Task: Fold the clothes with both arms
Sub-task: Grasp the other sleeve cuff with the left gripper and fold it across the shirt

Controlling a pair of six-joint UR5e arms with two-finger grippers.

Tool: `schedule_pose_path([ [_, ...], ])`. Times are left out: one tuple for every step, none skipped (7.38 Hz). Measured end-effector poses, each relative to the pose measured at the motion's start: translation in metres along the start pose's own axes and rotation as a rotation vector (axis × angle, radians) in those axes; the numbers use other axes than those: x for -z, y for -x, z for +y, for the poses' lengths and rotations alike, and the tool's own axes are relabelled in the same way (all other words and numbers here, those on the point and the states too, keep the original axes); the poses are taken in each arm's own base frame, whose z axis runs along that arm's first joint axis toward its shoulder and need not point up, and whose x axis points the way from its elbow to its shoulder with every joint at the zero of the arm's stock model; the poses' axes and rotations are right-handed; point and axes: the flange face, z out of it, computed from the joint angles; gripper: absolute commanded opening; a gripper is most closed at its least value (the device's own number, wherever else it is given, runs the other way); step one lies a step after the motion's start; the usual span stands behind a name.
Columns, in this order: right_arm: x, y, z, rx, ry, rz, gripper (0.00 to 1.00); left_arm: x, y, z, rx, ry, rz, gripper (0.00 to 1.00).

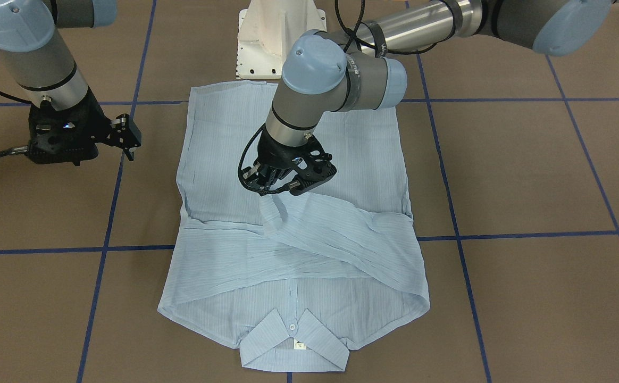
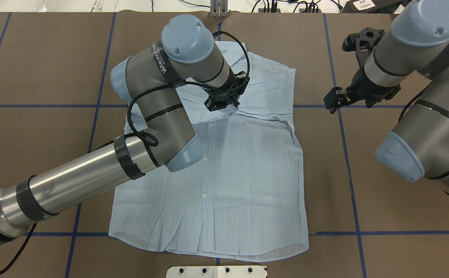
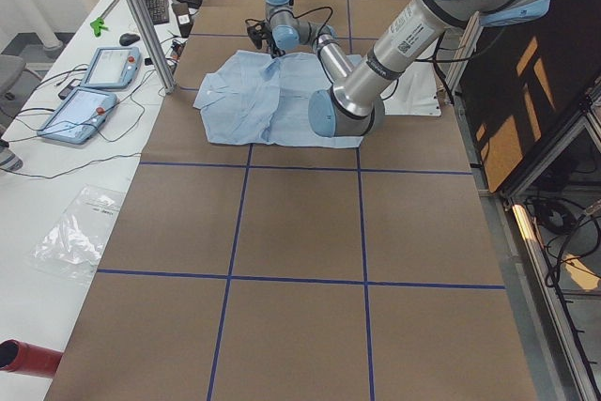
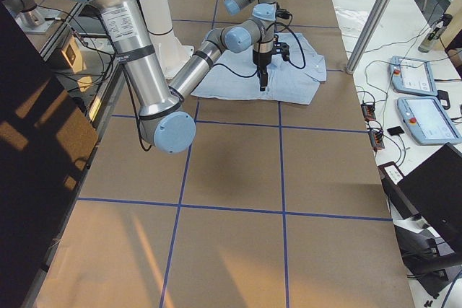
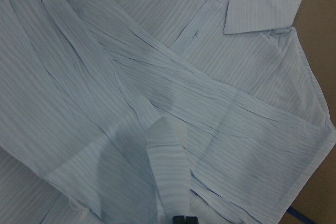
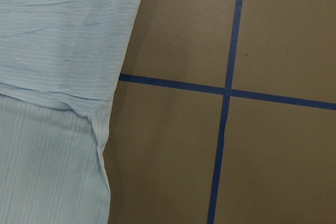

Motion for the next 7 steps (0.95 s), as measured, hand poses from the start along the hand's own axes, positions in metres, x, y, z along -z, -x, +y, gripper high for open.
schedule_pose_path([
  [-0.002,-0.001,-0.001,-0.001,0.002,0.002,1.00,-0.003,-0.002,0.004,0.004,0.008,0.011,0.00],
  [-0.003,-0.001,-0.001,-0.001,0.003,0.004,1.00,-0.005,-0.003,0.008,0.006,0.013,0.015,0.00],
  [-0.003,-0.001,-0.001,-0.001,0.003,0.004,1.00,-0.007,-0.004,0.010,0.006,0.017,0.015,0.00],
  [-0.003,-0.001,-0.001,-0.001,0.003,0.004,1.00,-0.009,-0.004,0.011,0.006,0.018,0.013,0.00],
  [-0.002,-0.002,-0.002,-0.001,0.002,0.003,1.00,-0.014,-0.002,0.018,0.012,0.024,0.008,0.99],
  [0.000,-0.005,-0.002,0.002,0.001,0.000,1.00,-0.026,0.001,0.036,0.013,0.031,0.007,1.00],
  [0.001,-0.007,-0.002,0.005,0.005,-0.005,1.00,-0.044,0.007,0.062,-0.019,0.019,0.027,1.00],
])
